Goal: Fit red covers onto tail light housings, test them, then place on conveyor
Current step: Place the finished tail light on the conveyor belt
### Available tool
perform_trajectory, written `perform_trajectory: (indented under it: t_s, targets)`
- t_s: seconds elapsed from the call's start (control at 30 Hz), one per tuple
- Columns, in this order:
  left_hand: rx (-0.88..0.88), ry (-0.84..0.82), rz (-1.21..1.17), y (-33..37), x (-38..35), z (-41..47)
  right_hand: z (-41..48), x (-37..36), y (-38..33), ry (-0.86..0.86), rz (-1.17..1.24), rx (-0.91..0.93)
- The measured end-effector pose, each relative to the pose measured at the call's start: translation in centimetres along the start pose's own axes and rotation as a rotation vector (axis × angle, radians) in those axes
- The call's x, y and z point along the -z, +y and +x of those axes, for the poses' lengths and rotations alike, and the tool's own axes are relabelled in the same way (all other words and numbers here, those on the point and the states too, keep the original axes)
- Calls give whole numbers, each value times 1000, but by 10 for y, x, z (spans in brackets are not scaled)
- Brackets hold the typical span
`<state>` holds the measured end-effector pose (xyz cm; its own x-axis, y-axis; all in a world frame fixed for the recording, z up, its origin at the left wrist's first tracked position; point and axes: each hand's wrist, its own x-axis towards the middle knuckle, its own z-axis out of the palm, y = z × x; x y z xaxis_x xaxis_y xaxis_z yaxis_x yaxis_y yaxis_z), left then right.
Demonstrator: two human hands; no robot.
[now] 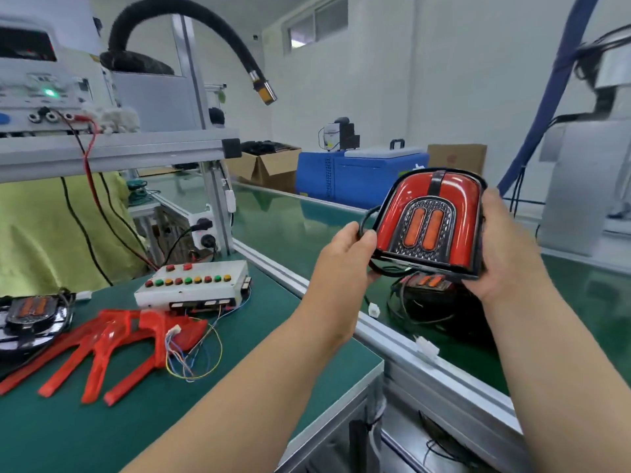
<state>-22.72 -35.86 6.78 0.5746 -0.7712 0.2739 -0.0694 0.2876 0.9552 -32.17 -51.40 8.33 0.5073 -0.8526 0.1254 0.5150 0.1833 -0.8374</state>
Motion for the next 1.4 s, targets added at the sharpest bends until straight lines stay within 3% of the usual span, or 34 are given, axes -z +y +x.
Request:
perform_trajectory:
  t_s: [0.47, 0.7, 0.83, 1.03, 1.17, 1.4]
  targets:
    - [121, -218, 66, -27, -123, 16, -9, 122, -54, 296, 28, 160]
    - [185, -311, 280, -59, -162, 8, -18, 173, -51, 373, -2, 129]
    - [240, -364, 268, -71, -171, 4, -19, 193, -42, 452, 3, 111]
    - [192, -417, 386, -85, -178, -2, -15, 213, -27, 486, 64, 62]
    - [236, -405, 444, -99, -179, -6, -11, 222, -19, 539, -9, -42]
    - [168, -421, 564, -100, -183, -15, -4, 239, -14, 695, -359, -161]
